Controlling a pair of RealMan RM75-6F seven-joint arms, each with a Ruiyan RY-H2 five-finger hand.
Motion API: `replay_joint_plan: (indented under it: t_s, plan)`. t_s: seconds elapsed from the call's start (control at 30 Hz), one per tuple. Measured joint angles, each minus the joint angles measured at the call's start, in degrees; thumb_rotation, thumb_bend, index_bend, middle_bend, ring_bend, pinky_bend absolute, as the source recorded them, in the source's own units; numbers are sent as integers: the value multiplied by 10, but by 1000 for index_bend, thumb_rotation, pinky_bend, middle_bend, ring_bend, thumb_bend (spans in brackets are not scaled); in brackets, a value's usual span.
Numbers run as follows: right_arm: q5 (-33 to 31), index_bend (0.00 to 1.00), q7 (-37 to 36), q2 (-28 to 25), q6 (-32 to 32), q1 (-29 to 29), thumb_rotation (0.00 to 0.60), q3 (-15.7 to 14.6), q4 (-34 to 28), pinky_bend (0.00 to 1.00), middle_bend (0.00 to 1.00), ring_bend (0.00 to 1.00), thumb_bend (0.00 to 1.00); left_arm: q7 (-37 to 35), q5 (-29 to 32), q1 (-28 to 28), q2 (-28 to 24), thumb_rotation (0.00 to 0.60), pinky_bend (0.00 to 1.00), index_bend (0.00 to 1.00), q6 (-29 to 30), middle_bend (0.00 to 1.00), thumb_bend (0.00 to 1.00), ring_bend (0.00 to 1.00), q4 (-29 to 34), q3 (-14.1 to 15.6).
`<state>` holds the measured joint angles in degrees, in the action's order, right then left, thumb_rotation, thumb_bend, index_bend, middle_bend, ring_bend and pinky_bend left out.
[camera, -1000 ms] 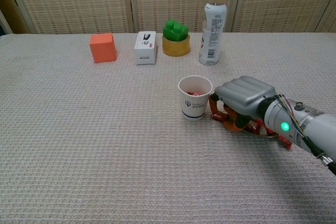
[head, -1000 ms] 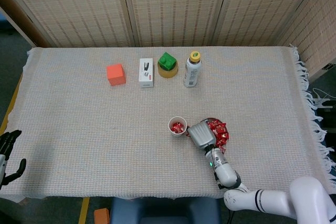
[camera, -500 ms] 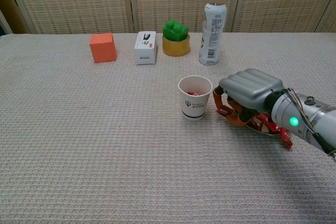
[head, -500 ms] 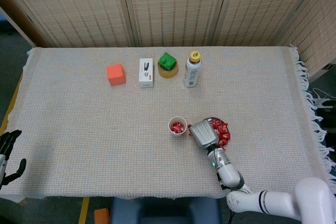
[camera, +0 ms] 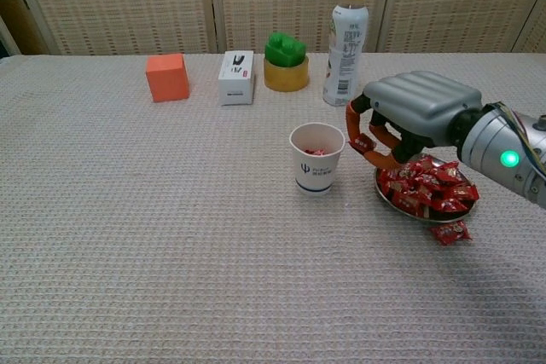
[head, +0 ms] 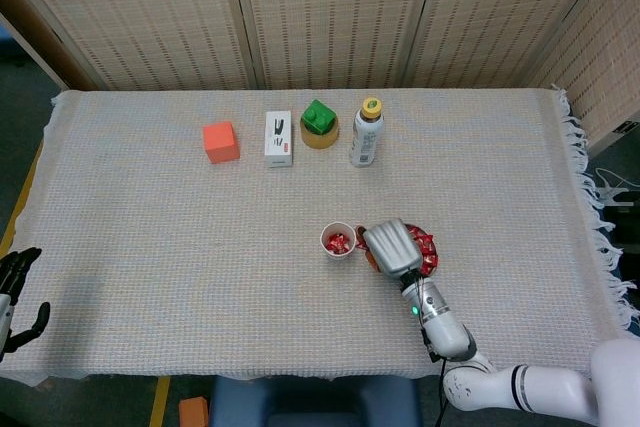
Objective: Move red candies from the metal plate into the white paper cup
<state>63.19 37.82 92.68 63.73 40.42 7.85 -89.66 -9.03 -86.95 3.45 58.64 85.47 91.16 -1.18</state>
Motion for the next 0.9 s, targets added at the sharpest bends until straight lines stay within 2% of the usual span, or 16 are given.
replay_joint_plan:
  t_s: [0.2,0.37,0.53,0.7,0.77,0.9]
  plan:
    - [-2,545,4,22,0,20,600,29,-5,1000,826,870,322,-2,0,-1,-1,600,226,0,1,44,482,3,0,0]
    - [-18,471,27,46,-4,36,600,39,3,1000,826,870,322,-5,-2,-1,-1,600,226,0,1,44,483,4,-1,1]
    - [-45,340,61,59,-8,46,600,38,16,1000,826,864,322,-9,-2,-2,-2,600,226,0,4,44,482,4,-2,0]
    - [-62,198,77,50,-13,47,600,30,11,1000,825,854,321,-8,-3,-2,-2,600,226,0,4,44,482,4,-3,1]
    - [-61,172,75,44,-12,46,600,28,5,1000,826,853,318,-7,-3,-1,-2,600,226,0,3,44,482,4,-2,1]
    - [-40,180,54,25,-3,34,600,18,-13,1000,825,853,312,-6,-3,-3,-2,600,225,0,6,44,483,4,-1,1]
